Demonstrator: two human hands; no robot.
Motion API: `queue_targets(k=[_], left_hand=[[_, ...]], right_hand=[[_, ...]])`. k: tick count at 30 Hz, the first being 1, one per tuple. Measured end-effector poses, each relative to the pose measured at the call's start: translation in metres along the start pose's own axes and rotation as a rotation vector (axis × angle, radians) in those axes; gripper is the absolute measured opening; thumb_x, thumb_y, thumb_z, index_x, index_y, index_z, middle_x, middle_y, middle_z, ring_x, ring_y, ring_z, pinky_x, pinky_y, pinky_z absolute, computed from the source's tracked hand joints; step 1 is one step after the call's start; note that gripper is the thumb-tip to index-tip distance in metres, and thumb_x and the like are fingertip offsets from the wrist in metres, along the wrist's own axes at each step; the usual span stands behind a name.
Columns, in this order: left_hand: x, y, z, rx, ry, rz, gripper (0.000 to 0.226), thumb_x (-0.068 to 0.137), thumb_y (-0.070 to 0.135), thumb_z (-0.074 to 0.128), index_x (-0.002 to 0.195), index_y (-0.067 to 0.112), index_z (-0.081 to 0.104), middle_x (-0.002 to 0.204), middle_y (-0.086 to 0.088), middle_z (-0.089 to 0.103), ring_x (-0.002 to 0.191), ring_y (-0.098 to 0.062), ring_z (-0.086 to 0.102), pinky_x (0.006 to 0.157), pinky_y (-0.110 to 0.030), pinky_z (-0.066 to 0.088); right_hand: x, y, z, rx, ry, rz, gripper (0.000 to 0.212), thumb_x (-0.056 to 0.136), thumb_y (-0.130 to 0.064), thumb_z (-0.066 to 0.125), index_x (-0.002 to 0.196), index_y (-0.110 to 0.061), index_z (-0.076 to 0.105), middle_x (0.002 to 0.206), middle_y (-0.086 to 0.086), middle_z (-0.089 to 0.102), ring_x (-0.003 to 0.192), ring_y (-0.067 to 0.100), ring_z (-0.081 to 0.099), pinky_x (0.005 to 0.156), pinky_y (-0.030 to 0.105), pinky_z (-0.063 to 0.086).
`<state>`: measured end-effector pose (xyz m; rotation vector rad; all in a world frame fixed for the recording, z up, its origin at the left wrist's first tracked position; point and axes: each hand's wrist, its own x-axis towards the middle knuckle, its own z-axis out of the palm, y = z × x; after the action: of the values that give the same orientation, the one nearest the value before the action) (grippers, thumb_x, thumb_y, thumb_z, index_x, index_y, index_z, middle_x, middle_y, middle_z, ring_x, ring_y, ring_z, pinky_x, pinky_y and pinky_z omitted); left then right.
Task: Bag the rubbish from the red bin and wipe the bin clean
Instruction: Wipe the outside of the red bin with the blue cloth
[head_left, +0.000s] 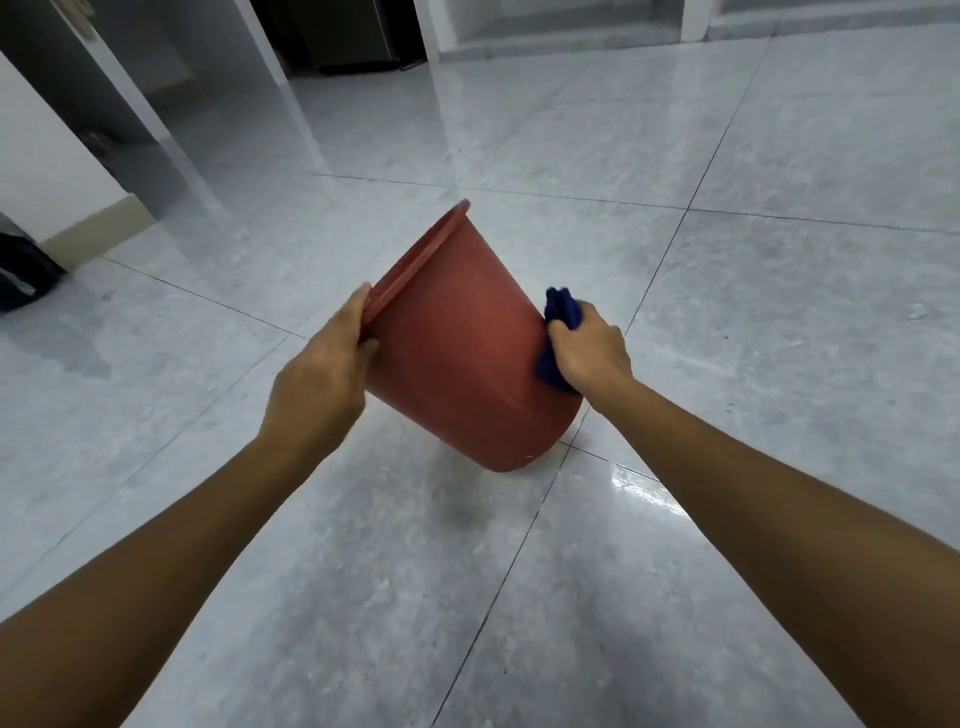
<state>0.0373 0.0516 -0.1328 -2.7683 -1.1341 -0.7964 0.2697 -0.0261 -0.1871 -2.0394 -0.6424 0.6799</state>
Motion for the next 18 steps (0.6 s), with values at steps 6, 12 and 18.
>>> queue_targets(k=[6, 12, 18], left_hand=[[0.018, 0.015, 0.004, -0.042, 0.019, 0.082, 0.037, 0.097, 0.002, 0.041, 0.13, 0.013, 0.053, 0.103, -0.02, 0.066, 0.09, -0.051, 0.06, 0.079, -0.052, 0.051], [0.039, 0.037, 0.006, -0.116, 0.117, 0.133, 0.033, 0.099, 0.02, 0.042, 0.123, 0.007, 0.058, 0.076, -0.016, 0.068, 0.061, -0.034, 0.059, 0.061, -0.038, 0.049], [0.051, 0.027, 0.006, -0.279, 0.112, -0.1, 0.032, 0.099, 0.033, 0.039, 0.122, 0.022, 0.059, 0.081, -0.009, 0.068, 0.071, -0.024, 0.06, 0.071, -0.033, 0.049]], right_hand=[[-0.008, -0.023, -0.001, 0.029, 0.069, 0.025, 0.045, 0.095, -0.032, 0.038, 0.139, -0.027, 0.039, 0.137, 0.015, 0.038, 0.116, 0.042, 0.053, 0.1, 0.048, 0.046], [-0.02, -0.069, 0.003, 0.059, 0.131, -0.399, 0.044, 0.094, -0.038, 0.043, 0.138, -0.035, 0.042, 0.127, 0.007, 0.043, 0.104, 0.032, 0.057, 0.084, 0.04, 0.048], [0.007, -0.009, -0.004, -0.108, 0.053, -0.113, 0.041, 0.088, -0.04, 0.042, 0.128, -0.037, 0.052, 0.121, 0.011, 0.059, 0.101, 0.034, 0.062, 0.088, 0.042, 0.051]])
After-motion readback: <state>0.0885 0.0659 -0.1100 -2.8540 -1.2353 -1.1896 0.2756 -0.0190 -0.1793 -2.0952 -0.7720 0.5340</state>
